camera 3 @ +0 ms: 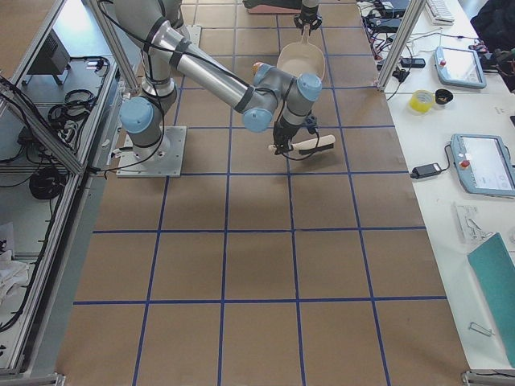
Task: Sweep and dump trash into bin
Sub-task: 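Slide dustpan toward toys with left gripper while right gripper lifts the brush, then sweep the bread toy and yellow sponge into the dustpan with the right-held brush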
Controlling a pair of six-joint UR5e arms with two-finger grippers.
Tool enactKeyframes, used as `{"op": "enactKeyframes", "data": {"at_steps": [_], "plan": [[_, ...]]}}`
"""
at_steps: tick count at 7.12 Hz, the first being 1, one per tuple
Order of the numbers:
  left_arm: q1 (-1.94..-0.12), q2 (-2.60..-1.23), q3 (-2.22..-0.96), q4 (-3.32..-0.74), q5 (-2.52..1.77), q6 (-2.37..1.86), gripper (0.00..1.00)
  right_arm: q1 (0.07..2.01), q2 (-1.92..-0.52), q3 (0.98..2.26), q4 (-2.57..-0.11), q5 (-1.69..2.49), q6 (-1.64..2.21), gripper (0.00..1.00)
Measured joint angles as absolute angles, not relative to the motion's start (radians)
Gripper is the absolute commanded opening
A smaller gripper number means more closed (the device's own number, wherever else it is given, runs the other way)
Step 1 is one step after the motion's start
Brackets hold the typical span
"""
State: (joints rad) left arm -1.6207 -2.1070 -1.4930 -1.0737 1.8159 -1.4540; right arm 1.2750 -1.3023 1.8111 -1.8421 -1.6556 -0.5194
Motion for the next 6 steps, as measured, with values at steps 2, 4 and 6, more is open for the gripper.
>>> {"op": "enactKeyframes", "data": {"at_steps": [2, 4, 6], "plan": [[-1.621, -2.108, -1.492, -1.074, 1.816, -1.454, 0.00, 1.431, -1.320, 1.815, -1.806, -1.633, -0.255, 0.00], [-1.621, -2.112, -1.491, -1.073, 1.817, -1.455, 0.00, 1.607, -1.316, 1.814, -1.806, -1.544, 0.074, 0.00], [-1.620, -2.116, -1.491, -1.072, 1.819, -1.455, 0.00, 1.715, -1.283, 1.810, -1.832, -1.420, 0.258, 0.00]]}}
